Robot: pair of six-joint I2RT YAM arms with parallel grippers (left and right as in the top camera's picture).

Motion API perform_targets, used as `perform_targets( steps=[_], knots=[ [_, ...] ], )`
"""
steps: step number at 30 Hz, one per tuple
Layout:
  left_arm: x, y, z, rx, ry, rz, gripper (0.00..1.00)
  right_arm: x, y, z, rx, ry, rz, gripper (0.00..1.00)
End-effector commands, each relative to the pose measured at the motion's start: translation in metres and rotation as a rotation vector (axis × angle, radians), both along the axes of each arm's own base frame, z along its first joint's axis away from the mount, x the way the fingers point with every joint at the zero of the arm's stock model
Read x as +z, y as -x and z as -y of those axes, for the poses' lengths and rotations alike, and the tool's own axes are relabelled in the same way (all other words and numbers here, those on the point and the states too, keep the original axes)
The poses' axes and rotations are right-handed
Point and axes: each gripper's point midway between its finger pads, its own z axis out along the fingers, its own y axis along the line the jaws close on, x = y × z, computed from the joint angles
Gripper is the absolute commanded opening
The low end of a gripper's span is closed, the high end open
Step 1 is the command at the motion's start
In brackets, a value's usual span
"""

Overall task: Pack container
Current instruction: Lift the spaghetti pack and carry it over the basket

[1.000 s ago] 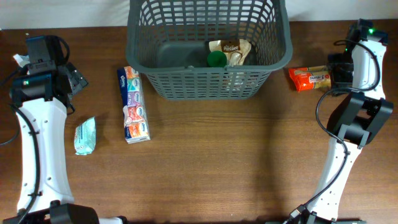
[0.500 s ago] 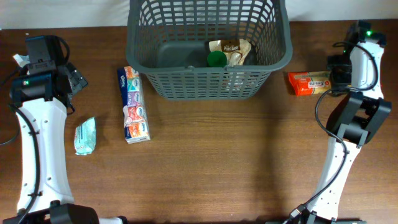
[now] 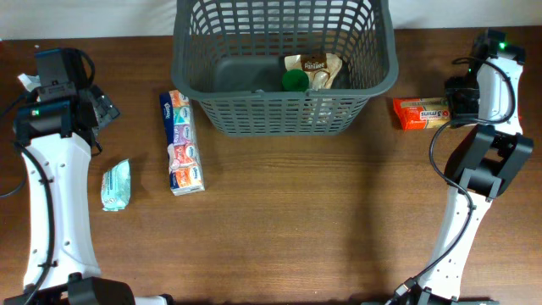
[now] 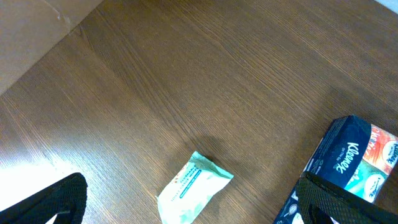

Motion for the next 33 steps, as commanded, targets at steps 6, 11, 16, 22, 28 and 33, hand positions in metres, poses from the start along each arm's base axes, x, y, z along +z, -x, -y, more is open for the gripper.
perform_targets(
  steps=[6, 11, 16, 22, 28, 33],
  knots=[
    [0.009, 0.001, -0.001, -0.004, -0.008, 0.020, 1.00, -0.029, 0.029, -0.012, -0.106, -0.069, -0.127, 0.16],
    [0.009, 0.001, -0.001, -0.003, -0.008, 0.020, 1.00, -0.024, 0.040, -0.020, -0.107, -0.115, -0.170, 0.04],
    [0.009, 0.001, -0.001, -0.003, -0.008, 0.020, 1.00, 0.004, 0.040, -0.003, -0.069, -0.104, -0.129, 0.04],
    [0.009, 0.001, -0.001, -0.003, -0.008, 0.020, 1.00, 0.102, 0.035, 0.048, -0.052, -0.020, 0.095, 0.04],
    [0.009, 0.001, -0.001, -0.004, -0.008, 0.020, 1.00, 0.257, 0.039, 0.069, 0.103, 0.161, 0.465, 0.04],
    [0.009, 0.001, -0.001, -0.004, -0.008, 0.020, 0.99, 0.379, 0.060, 0.035, 0.273, 0.336, 0.711, 0.04]
  ],
)
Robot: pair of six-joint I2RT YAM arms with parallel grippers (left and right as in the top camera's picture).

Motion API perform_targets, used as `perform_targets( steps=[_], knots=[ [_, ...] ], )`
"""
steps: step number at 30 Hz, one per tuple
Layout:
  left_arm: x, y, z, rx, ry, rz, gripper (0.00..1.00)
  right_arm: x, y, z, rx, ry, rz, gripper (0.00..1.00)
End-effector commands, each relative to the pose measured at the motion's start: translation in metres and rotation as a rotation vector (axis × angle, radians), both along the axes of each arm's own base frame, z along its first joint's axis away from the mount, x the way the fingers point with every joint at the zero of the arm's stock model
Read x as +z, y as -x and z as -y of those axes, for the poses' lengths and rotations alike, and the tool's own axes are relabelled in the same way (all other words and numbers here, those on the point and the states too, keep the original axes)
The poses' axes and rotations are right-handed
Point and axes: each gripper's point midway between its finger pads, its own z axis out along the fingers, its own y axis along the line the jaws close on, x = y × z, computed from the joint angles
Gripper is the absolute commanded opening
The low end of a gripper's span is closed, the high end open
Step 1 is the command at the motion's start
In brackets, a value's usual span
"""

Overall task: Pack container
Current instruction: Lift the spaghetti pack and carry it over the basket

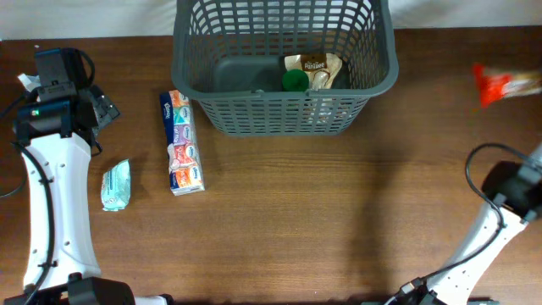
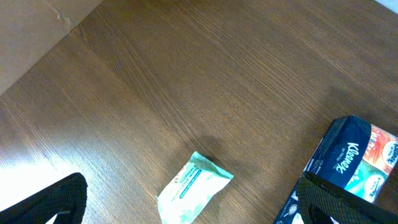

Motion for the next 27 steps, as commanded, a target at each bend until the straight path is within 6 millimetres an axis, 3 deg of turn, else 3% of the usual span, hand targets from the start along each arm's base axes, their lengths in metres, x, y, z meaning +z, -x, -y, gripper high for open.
perform_targets(
  steps=[1, 3, 6, 11, 14, 18, 23, 27],
  knots=[
    [0.009, 0.001, -0.001, -0.004, -0.008, 0.020, 1.00, 0.163, 0.019, -0.071, 0.257, 0.234, 0.332, 0.04],
    [0.009, 0.001, -0.001, -0.004, -0.008, 0.020, 1.00, 0.198, 0.024, -0.102, 0.354, 0.294, 0.411, 0.04],
    [0.009, 0.001, -0.001, -0.004, -0.008, 0.020, 1.00, 0.233, 0.030, -0.154, 0.478, 0.346, 0.492, 0.04],
    [0.009, 0.001, -0.001, -0.004, -0.008, 0.020, 1.00, 0.255, 0.020, -0.266, 0.832, 0.422, 0.590, 0.04],
    [0.009, 0.001, -0.001, -0.004, -0.008, 0.020, 0.99, 0.247, 0.010, -0.334, 1.106, 0.547, 0.590, 0.04],
    [0.009, 0.001, -0.001, -0.004, -0.008, 0.020, 1.00, 0.219, -0.001, -0.396, 1.392, 0.764, 0.504, 0.04],
    [0.009, 0.001, -0.001, -0.004, -0.008, 0.020, 1.00, 0.172, -0.022, -0.422, 1.478, 0.817, 0.346, 0.04],
    [0.009, 0.001, -0.001, -0.004, -0.008, 0.020, 1.00, 0.140, -0.043, -0.425, 1.502, 0.782, 0.279, 0.04]
  ],
)
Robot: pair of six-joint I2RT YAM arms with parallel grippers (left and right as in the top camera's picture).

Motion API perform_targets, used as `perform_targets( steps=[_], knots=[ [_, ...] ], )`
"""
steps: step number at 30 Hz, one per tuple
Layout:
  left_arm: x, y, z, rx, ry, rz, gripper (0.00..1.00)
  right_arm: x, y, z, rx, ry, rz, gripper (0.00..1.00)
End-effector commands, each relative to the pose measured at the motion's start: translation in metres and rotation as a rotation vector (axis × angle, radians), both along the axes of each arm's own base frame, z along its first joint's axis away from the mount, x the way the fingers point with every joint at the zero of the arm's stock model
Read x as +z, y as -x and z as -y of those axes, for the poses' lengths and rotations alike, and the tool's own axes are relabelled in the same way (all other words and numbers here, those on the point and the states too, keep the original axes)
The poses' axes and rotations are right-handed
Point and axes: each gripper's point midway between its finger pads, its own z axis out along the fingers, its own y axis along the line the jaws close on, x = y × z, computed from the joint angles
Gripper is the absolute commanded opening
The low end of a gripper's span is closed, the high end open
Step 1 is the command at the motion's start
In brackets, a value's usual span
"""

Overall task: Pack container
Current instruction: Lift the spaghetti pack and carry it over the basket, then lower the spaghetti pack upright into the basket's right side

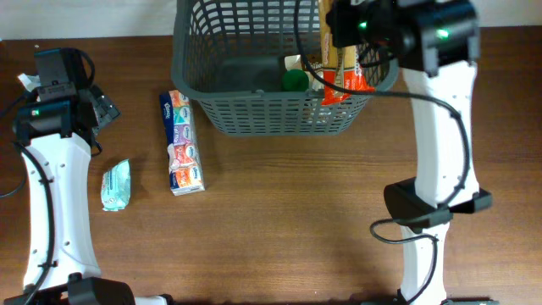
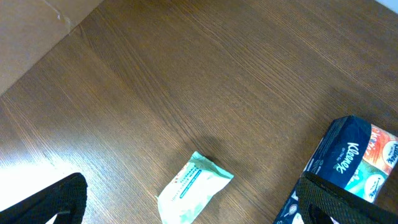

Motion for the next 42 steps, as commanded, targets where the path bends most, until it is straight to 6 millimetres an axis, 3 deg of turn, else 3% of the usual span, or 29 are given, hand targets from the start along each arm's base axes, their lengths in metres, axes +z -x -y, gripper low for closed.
perform_targets(
  steps=[1, 4, 12, 19, 30, 42],
  knots=[
    [0.009, 0.001, -0.001, -0.004, -0.008, 0.020, 1.00, 0.009, -0.013, 0.021, -0.038, 0.073, 0.071, 0.04],
    [0.009, 0.001, -0.001, -0.004, -0.008, 0.020, 1.00, 0.004, -0.023, 0.024, -0.049, 0.072, 0.072, 0.04],
    [0.009, 0.001, -0.001, -0.004, -0.007, 0.020, 1.00, 0.020, -0.034, 0.022, -0.082, -0.001, 0.131, 0.04],
    [0.009, 0.001, -0.001, -0.004, -0.007, 0.020, 0.99, 0.018, -0.042, 0.019, -0.089, -0.020, 0.142, 0.04],
    [0.009, 0.001, -0.001, -0.004, -0.008, 0.020, 1.00, -0.044, -0.075, 0.020, -0.108, 0.018, 0.045, 0.04],
    [0.009, 0.001, -0.001, -0.004, -0.008, 0.020, 1.00, -0.101, -0.093, 0.065, -0.221, 0.008, -0.096, 0.04]
  ],
)
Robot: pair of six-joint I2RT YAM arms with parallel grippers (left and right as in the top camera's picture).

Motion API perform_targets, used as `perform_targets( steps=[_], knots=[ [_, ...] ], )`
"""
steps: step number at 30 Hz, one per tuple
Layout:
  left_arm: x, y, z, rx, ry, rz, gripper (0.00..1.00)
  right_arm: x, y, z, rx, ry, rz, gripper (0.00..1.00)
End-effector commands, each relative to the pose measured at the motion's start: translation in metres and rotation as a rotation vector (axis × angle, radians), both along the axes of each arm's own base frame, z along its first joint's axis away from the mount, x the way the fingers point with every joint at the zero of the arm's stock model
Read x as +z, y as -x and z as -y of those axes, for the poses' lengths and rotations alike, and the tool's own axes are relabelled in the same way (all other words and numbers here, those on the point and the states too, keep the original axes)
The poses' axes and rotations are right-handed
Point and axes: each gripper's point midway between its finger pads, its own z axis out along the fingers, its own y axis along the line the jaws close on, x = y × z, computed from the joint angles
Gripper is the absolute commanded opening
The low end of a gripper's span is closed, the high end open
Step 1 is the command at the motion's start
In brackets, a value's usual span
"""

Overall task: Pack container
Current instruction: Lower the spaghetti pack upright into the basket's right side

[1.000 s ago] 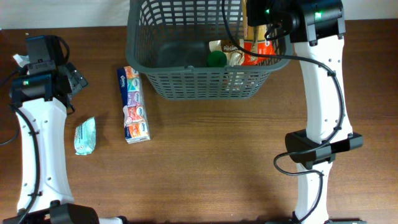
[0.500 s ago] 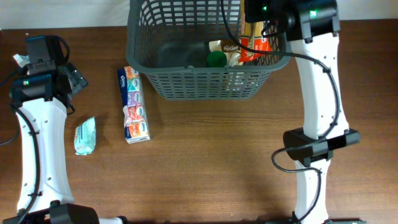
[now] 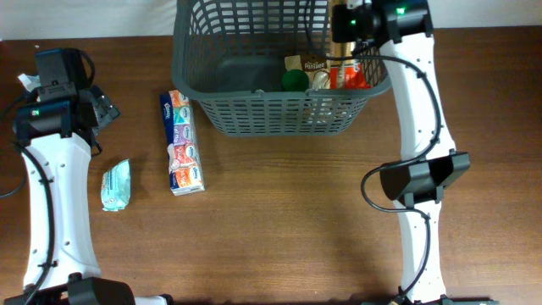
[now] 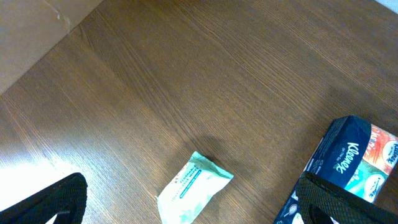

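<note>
The grey mesh basket (image 3: 190,85) stands at the back centre and holds a green item (image 3: 295,80) and a brown snack packet (image 3: 313,66). An orange-red packet (image 3: 352,76) stands on end inside the basket's right end, right under my right gripper (image 3: 345,30). The gripper's hold on it is hidden. A long Kleenex tissue pack (image 3: 182,141) (image 4: 357,155) lies left of the basket. A pale green wipes pack (image 3: 116,185) (image 4: 193,193) lies further left. My left gripper (image 3: 100,106) (image 4: 186,205) hangs open high above both, holding nothing.
The right arm's base (image 3: 419,182) stands on the table's right half, with its link reaching up to the basket. The left arm (image 3: 51,195) runs along the left edge. The table's back-left edge (image 4: 37,56) shows in the left wrist view.
The right gripper and the orange-red packet have gone lower into the basket's right end; the packet now sits among the basket's contents. The left arm, tissue pack and wipes have not moved.
The right gripper was at the orange-red packet on the table right of the basket. Then the packet was up in the air at the far right. Then it hung from the gripper over the basket, and now it is down inside. The left arm stayed still.
</note>
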Motion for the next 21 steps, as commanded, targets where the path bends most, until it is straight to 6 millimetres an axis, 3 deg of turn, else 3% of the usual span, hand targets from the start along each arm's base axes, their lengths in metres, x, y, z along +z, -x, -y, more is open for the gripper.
perform_targets(
  steps=[1, 15, 17, 20, 21],
  knots=[
    [0.009, 0.001, -0.001, -0.003, -0.008, 0.020, 0.99, 0.017, -0.002, 0.018, -0.051, -0.022, 0.036, 0.04],
    [0.009, 0.001, -0.001, -0.003, -0.008, 0.020, 1.00, -0.034, 0.008, 0.009, -0.027, -0.011, -0.121, 0.05],
    [0.009, 0.001, -0.001, -0.003, -0.008, 0.020, 1.00, -0.035, 0.008, 0.007, -0.022, -0.017, -0.123, 0.17],
    [0.009, 0.001, -0.001, -0.003, -0.008, 0.020, 0.99, -0.035, 0.009, 0.005, -0.020, -0.022, -0.123, 0.43],
    [0.009, 0.001, -0.001, -0.003, -0.008, 0.020, 0.99, -0.035, 0.009, 0.005, -0.020, -0.022, -0.123, 0.46]
  ],
)
